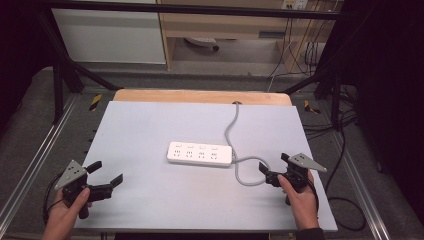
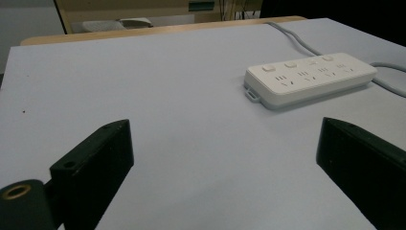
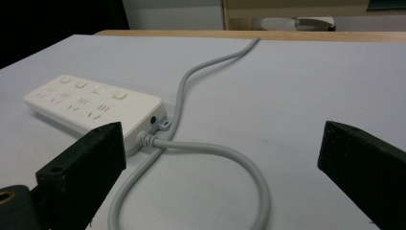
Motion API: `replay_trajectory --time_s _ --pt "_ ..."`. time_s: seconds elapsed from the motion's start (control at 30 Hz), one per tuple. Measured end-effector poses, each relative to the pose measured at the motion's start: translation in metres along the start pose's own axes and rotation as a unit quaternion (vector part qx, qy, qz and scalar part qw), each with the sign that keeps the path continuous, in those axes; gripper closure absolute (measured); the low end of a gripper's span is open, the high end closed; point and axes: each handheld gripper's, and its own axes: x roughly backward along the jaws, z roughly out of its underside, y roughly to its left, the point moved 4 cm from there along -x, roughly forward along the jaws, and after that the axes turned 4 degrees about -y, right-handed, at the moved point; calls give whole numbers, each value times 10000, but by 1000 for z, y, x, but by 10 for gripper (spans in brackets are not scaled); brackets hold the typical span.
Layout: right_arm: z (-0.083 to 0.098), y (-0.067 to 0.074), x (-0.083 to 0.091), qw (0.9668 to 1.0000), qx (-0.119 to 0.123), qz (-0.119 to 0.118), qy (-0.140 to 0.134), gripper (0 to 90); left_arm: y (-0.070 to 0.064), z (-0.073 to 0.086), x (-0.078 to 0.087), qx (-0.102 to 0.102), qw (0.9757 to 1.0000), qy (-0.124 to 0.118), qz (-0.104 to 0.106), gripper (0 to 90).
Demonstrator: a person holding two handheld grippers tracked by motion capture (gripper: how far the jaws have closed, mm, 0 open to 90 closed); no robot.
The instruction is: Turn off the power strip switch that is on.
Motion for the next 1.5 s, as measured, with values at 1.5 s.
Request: replay_trajectory --time_s 1.5 --pt "-24 32 -51 9997 103 -216 69 28 -1 2 -2 -11 9999 101 66 56"
